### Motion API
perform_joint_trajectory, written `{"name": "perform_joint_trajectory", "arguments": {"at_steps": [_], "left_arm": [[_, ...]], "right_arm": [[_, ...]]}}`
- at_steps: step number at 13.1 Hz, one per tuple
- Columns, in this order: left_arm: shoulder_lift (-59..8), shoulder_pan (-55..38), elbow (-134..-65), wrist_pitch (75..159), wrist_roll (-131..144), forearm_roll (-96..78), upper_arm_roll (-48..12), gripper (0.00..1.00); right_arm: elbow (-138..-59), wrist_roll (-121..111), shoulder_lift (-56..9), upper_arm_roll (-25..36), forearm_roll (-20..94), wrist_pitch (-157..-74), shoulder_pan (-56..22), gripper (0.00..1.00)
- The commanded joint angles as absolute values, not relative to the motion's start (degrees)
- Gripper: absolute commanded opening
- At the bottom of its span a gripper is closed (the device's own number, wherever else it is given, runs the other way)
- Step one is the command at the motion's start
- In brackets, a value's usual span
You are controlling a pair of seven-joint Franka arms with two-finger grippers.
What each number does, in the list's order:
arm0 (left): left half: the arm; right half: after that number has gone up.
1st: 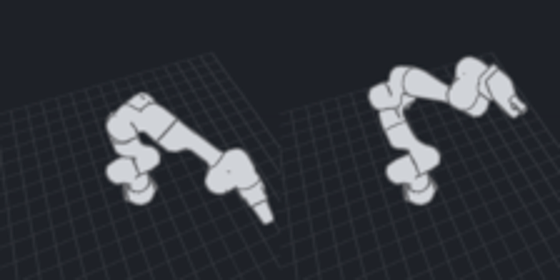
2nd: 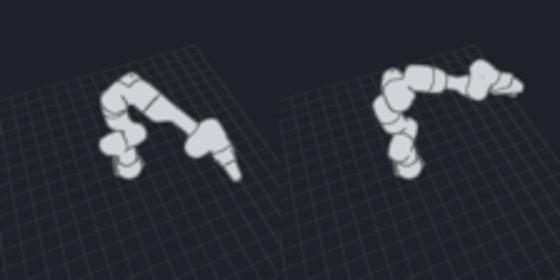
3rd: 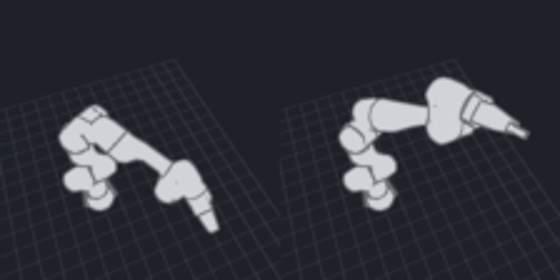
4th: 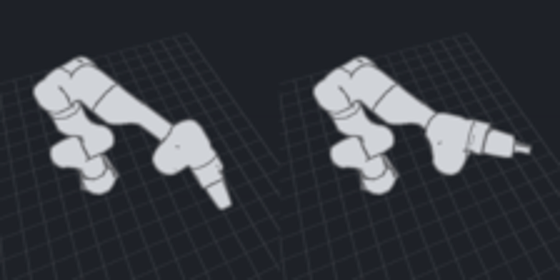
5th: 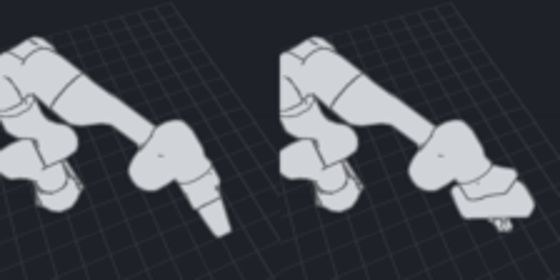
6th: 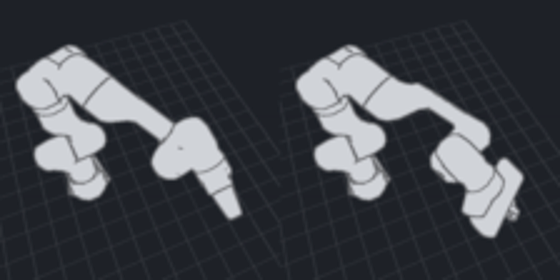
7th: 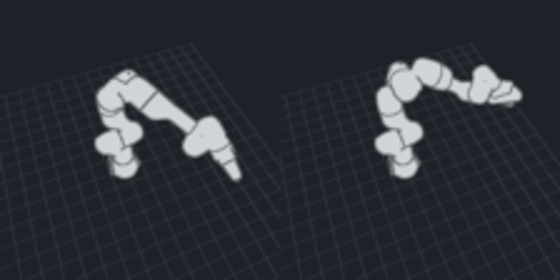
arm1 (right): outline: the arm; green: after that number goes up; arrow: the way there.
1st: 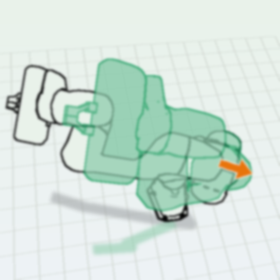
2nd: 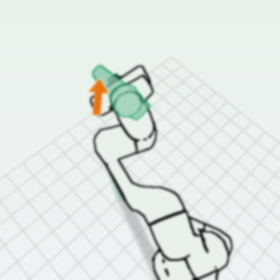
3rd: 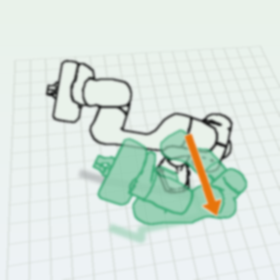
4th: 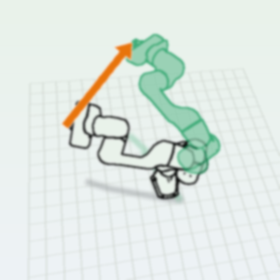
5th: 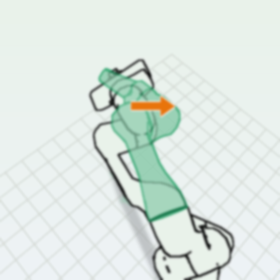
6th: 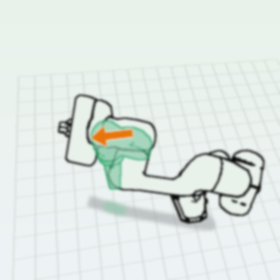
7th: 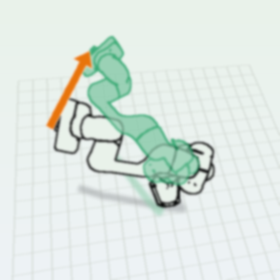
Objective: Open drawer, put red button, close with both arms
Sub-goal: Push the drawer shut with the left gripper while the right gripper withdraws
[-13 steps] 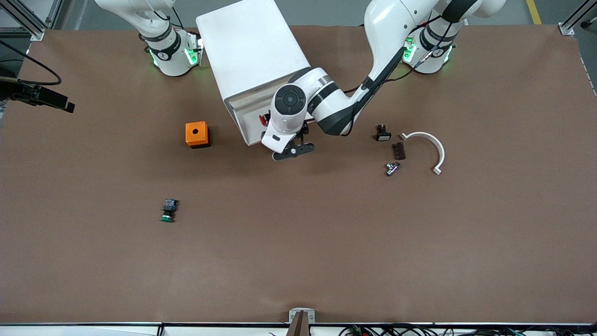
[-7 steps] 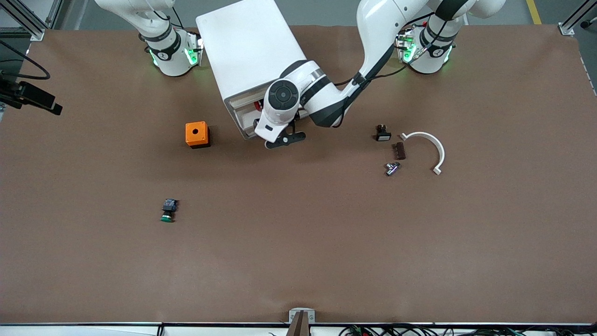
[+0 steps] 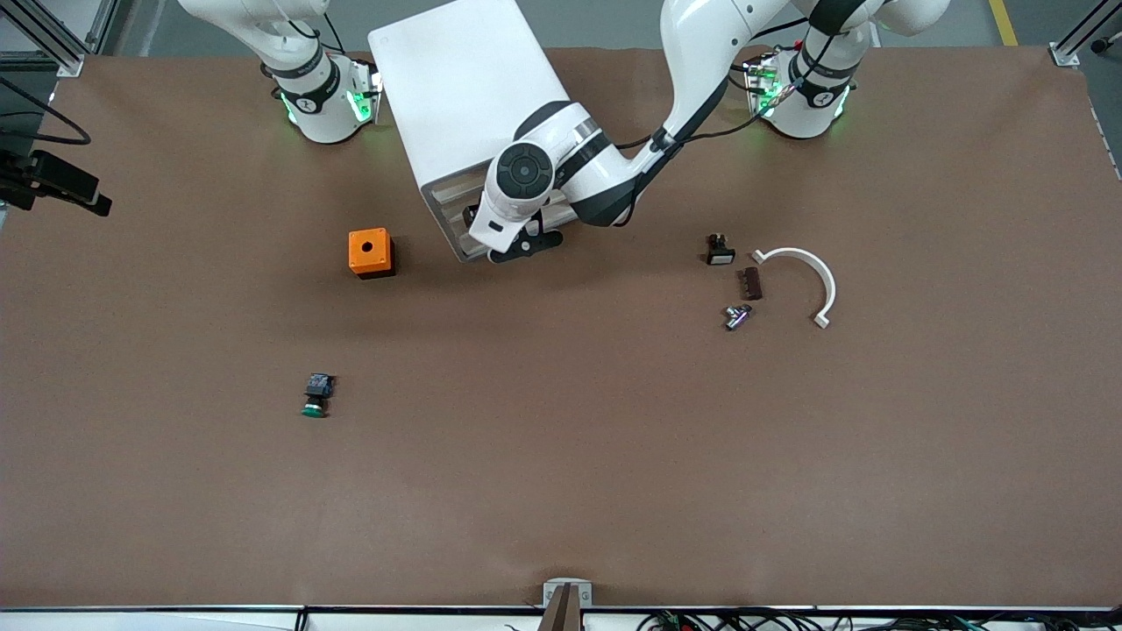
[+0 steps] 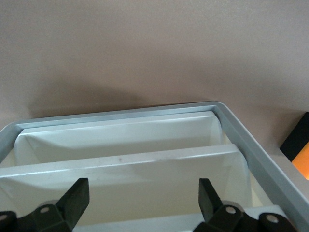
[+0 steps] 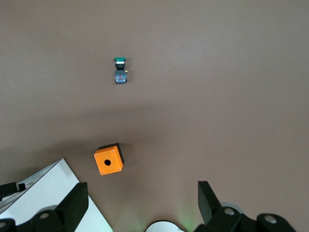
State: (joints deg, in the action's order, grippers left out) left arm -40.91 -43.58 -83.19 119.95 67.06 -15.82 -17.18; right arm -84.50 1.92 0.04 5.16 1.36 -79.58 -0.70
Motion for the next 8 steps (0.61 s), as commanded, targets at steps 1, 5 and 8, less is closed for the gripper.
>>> {"name": "perform_joint_trajectory", "arguments": {"at_steps": [1, 5, 8], "left_arm": [[-41.22, -44.91, -83.15, 120.59, 67.41, -18.37, -17.32, 1.00], [-40.35, -41.15, -82.44, 120.59, 63.91, -14.35, -16.18, 1.00], [-38.59, -33.69, -81.39, 120.32, 58.13, -9.06, -16.00, 1.00]], "right_arm": [[-83.85, 1.05, -0.09, 4.31, 0.44, -79.63, 0.18, 1.00], [-83.85, 1.05, -0.09, 4.31, 0.35, -79.63, 0.26, 1.00], [-83.85, 1.14, -0.09, 4.31, 0.53, -79.63, 0.26, 1.00]]}}
